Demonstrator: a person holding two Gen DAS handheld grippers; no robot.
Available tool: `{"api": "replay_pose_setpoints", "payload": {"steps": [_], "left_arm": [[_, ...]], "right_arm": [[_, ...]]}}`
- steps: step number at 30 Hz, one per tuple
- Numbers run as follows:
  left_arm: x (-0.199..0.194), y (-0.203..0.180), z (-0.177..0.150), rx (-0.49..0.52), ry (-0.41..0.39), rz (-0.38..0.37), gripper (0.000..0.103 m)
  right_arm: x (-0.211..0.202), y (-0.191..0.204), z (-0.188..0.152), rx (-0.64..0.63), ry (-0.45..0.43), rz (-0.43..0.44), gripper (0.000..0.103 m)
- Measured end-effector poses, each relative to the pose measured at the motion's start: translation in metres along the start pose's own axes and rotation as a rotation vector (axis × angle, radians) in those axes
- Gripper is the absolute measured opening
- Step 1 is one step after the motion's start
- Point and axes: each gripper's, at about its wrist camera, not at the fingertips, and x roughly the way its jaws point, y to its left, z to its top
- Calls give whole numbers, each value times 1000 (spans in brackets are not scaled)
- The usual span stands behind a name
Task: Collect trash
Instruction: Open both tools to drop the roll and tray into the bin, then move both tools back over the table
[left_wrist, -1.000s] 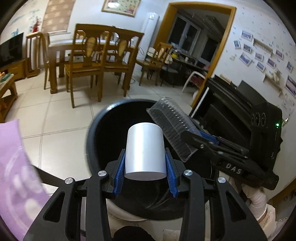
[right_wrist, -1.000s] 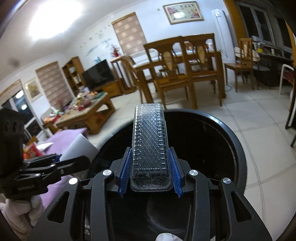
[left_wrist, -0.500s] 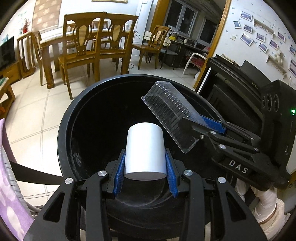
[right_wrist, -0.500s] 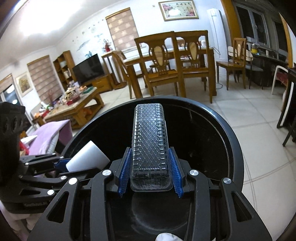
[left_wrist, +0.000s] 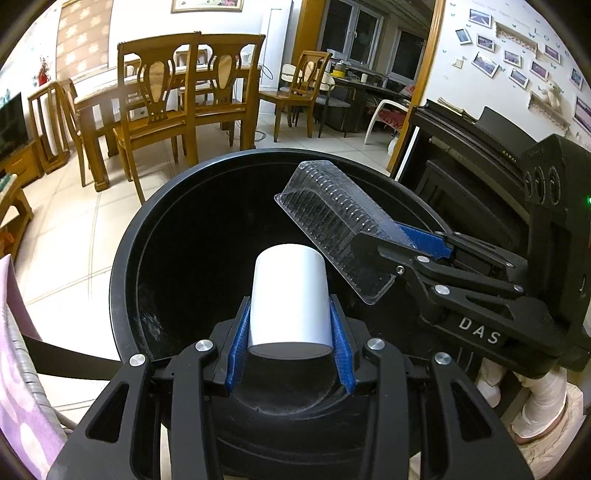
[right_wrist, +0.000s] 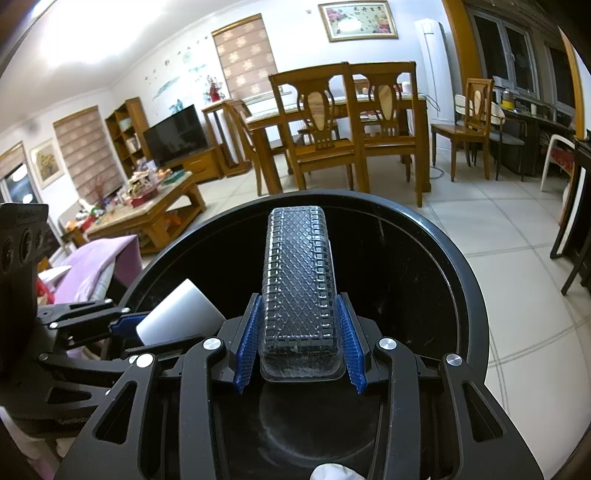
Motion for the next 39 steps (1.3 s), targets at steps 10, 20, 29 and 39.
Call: {"api": "replay_pose_setpoints", "payload": {"steps": [10, 20, 29, 39], "left_arm": [[-2, 2, 5, -16, 1, -3, 41], [-28, 4, 4, -35, -53, 27, 76], [-100, 30, -22, -75, -94, 102, 90], [-226, 143, -97, -326, -228, 346, 90]], "right_arm": [[1, 3, -4, 0, 2, 14, 54], [-23, 11, -3, 17, -31, 25, 71], [-59, 48, 14, 27, -94, 120, 95], [-61, 187, 23, -153, -54, 328, 95]]}}
